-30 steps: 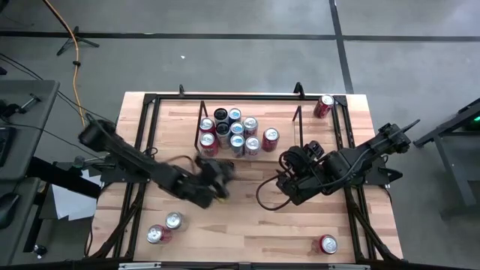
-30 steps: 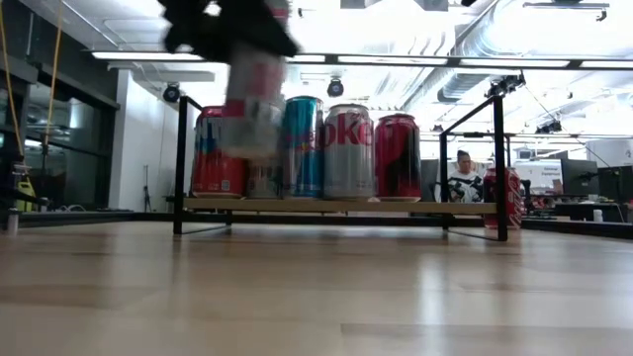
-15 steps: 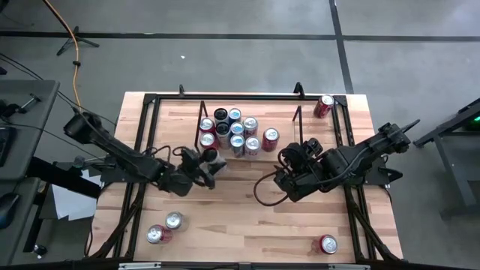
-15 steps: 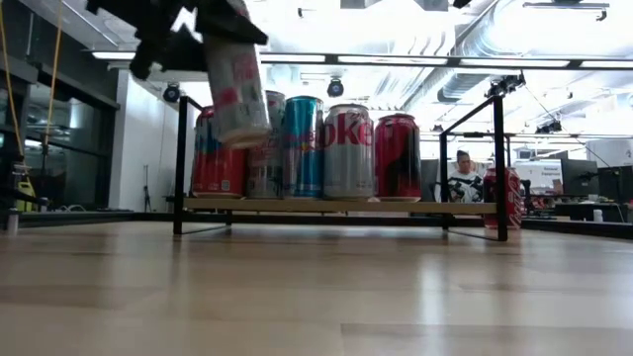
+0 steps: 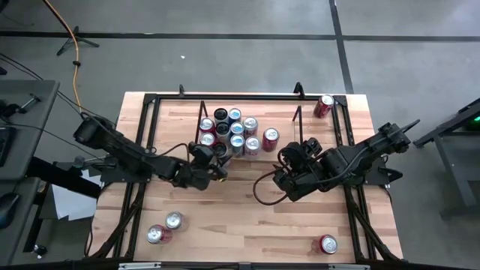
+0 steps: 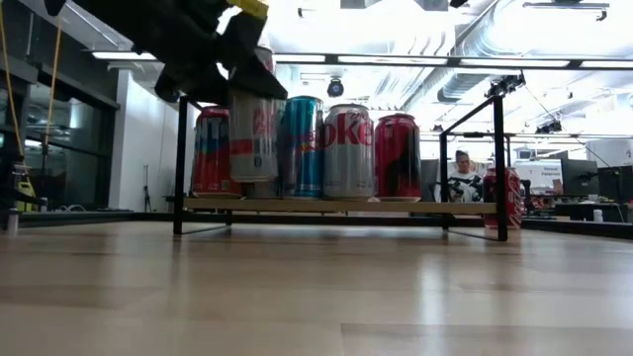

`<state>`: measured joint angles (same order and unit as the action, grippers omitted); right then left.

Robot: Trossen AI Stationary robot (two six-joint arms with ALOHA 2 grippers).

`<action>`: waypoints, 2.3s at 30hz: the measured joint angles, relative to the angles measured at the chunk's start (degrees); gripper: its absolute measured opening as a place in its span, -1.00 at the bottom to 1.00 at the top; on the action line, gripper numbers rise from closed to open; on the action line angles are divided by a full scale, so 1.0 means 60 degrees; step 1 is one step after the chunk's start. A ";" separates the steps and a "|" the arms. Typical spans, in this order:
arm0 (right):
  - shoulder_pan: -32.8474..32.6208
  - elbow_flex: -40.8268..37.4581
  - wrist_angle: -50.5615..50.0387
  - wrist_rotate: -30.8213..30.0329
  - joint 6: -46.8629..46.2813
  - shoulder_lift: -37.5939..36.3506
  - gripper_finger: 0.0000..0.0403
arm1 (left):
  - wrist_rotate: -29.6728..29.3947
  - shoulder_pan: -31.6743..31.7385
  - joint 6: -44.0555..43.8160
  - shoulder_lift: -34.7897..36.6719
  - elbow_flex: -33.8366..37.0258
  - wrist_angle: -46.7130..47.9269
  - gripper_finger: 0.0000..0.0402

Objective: Place canned beverage on shelf
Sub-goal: Put the white-pink soda can on the shelf aligned with the other white-pink soda cans

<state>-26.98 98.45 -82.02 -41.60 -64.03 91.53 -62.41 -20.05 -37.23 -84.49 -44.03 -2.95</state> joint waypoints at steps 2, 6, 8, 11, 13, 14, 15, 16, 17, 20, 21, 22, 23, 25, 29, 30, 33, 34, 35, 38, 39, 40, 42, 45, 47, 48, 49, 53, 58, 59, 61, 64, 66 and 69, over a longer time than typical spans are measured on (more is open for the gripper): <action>0.0000 0.0000 0.0000 0.0004 0.0000 0.0000 0.82 | 0.0110 0.0124 -0.0002 -0.0046 0.0000 -0.0035 -0.06; 0.0000 0.0002 0.0007 0.0000 0.0000 0.0000 0.82 | 0.0342 0.0288 0.0000 -0.0046 0.0000 0.0019 -0.06; 0.0000 0.0001 0.0008 -0.0004 0.0000 0.0000 0.82 | 0.0320 0.0354 0.0000 -0.0046 0.0000 0.0018 -0.04; 0.0000 0.0000 0.0136 -0.0004 0.0000 0.0000 0.82 | 0.0320 0.0472 0.0000 -0.0046 0.0000 0.0019 0.07; 0.0000 0.0000 0.0450 -0.0049 0.0036 0.0000 0.82 | 0.0320 0.0526 0.0000 -0.0046 0.0000 0.0034 0.11; 0.0000 0.0000 0.0679 -0.0116 0.0158 0.0000 0.82 | 0.0320 0.0553 0.0000 -0.0046 0.0000 0.0034 0.12; 0.0000 0.0004 0.0924 -0.0215 0.0237 0.0000 0.82 | 0.0320 0.0586 0.0000 -0.0046 0.0000 0.0034 0.13; 0.0000 0.0001 0.1189 -0.0337 0.0343 0.0002 0.82 | 0.0320 0.0611 0.0000 -0.0046 0.0000 0.0034 0.12; 0.0001 0.0005 0.1455 -0.0508 0.0417 0.0033 0.82 | 0.0320 0.0625 0.0000 -0.0046 0.0000 0.0034 0.12; 0.0032 0.0007 0.2170 -0.1019 0.0480 0.0141 0.82 | 0.0362 0.0673 0.0000 -0.0046 0.0000 0.0032 0.09; 0.0082 0.0007 0.2439 -0.1073 0.0578 0.0189 0.82 | 0.0364 0.0673 0.0000 -0.0046 0.0000 0.0033 0.09; 0.0129 0.0007 0.2661 -0.1054 0.0707 0.0256 0.82 | 0.0364 0.0670 0.0000 -0.0046 0.0000 0.0031 0.09; 0.0210 0.0007 0.2860 -0.0977 0.0880 0.0343 0.82 | 0.0363 0.0670 -0.0003 -0.0046 0.0000 0.0030 0.09; 0.0420 0.0007 0.3332 -0.0626 0.1220 0.0505 0.82 | 0.0376 0.0670 -0.0002 -0.0046 0.0000 0.0030 0.09; 0.1050 0.0007 0.4449 0.0165 0.1726 0.0832 0.79 | 0.0404 0.0670 -0.0004 -0.0046 0.0000 0.0034 0.10; 0.1233 0.0007 0.4792 0.0315 0.1849 0.0892 0.76 | 0.0405 0.0670 -0.0004 -0.0046 0.0000 0.0034 0.10; 0.1877 0.0007 0.5717 0.0971 0.2132 0.1053 0.61 | 0.0415 0.0670 -0.0004 -0.0046 0.0000 0.0034 0.11; 0.2098 0.0007 0.5934 0.1253 0.2205 0.1114 0.53 | 0.0437 0.0670 -0.0004 -0.0046 0.0000 0.0034 0.11; 0.2295 0.0007 0.6095 0.1529 0.2298 0.1161 0.44 | 0.0444 0.0670 -0.0004 -0.0046 0.0000 0.0034 0.11; 0.2863 0.0007 0.6393 0.2273 0.2772 0.1268 0.05 | 0.0462 0.0670 -0.0004 -0.0046 0.0000 0.0041 0.11; 0.3029 0.0007 0.6434 0.2514 0.2976 0.1271 -0.13 | 0.0466 0.0670 -0.0004 -0.0046 0.0000 0.0047 0.11; 0.3191 0.0007 0.6536 0.2723 0.3188 0.1271 -0.33 | 0.0466 0.0670 -0.0004 -0.0046 0.0000 0.0052 0.11; 0.3496 0.0007 0.6828 0.3273 0.3686 0.1271 -0.75 | 0.0464 0.0670 -0.0004 -0.0046 0.0000 0.0079 0.11; 0.4003 0.0007 0.7238 0.4559 0.4070 0.1330 -0.90 | 0.0466 0.0670 -0.0004 -0.0046 0.0000 0.0085 0.11; 0.4328 0.0007 0.7320 0.5467 0.4182 0.1465 -0.91 | 0.0464 0.0670 -0.0004 -0.0046 0.0000 0.0087 0.11; 0.4443 0.0007 0.7412 0.5719 0.4292 0.1589 -0.95 | 0.0462 0.0670 -0.0004 -0.0046 0.0000 0.0097 0.11; 0.4550 0.0007 0.7535 0.5916 0.4459 0.1726 -0.97 | 0.0465 0.0670 -0.0004 -0.0046 0.0000 0.0109 0.11; 0.4915 0.0004 0.7801 0.6295 0.4747 0.2141 -0.98 | 0.0462 0.0670 0.0000 -0.0043 -0.0004 0.0272 0.11; 0.5164 0.0004 0.8416 0.7243 0.4847 0.2438 -1.00 | 0.0546 0.0670 -0.0004 -0.0043 -0.0004 0.0332 0.11; 0.5169 0.0004 0.8545 0.7316 0.4845 0.2471 -1.00 | 0.0550 0.0673 -0.0004 -0.0043 -0.0004 0.0346 0.11; 0.5141 0.0004 0.8749 0.7412 0.4773 0.2551 -1.00 | 0.0550 0.0677 -0.0005 -0.0043 -0.0004 0.0353 0.11; 0.5084 0.0004 0.8746 0.7438 0.4724 0.2685 -1.00 | 0.0570 0.0712 -0.0004 -0.0043 -0.0004 0.0346 0.11; 0.5053 -0.0007 0.8612 0.7428 0.4717 0.2721 -1.00 | 0.0573 0.0726 -0.0006 -0.0043 -0.0004 0.0316 0.11; 0.5042 0.0007 0.8644 0.7398 0.4732 0.2753 -1.00 | 0.0581 0.0766 -0.0008 -0.0043 -0.0004 0.0299 0.11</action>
<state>3.27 98.50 -30.15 2.78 -35.64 108.04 -58.93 -15.45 -37.28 -84.75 -44.05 -1.15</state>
